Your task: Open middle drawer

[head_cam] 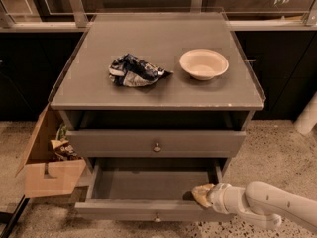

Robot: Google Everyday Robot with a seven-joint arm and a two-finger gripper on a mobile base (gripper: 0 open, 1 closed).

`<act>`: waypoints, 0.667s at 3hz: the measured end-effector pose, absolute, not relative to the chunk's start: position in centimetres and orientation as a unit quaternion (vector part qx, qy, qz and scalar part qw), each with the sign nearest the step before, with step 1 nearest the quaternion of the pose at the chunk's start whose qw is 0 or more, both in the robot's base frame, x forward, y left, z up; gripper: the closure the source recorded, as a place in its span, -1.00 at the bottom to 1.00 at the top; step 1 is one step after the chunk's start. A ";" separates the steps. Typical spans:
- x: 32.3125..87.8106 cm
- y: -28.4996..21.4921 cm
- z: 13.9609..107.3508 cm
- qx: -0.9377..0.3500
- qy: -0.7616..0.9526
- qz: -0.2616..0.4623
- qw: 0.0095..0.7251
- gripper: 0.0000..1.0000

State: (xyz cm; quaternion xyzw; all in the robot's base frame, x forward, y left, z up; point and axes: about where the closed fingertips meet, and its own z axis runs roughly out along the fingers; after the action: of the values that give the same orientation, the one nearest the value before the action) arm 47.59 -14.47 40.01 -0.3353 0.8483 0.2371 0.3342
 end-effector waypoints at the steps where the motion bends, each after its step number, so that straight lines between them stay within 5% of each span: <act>1: 46.0 -14.5 40.1 -0.336 0.844 0.255 0.332 0.64; 2: 45.3 -14.3 40.0 -0.341 0.840 0.268 0.325 0.17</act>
Offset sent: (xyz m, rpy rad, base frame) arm -0.0303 -0.0003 -0.0001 0.0603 0.0429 0.0601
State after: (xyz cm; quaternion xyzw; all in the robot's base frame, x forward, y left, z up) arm 45.34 -14.29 40.03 -0.3409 0.8404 0.2676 0.3255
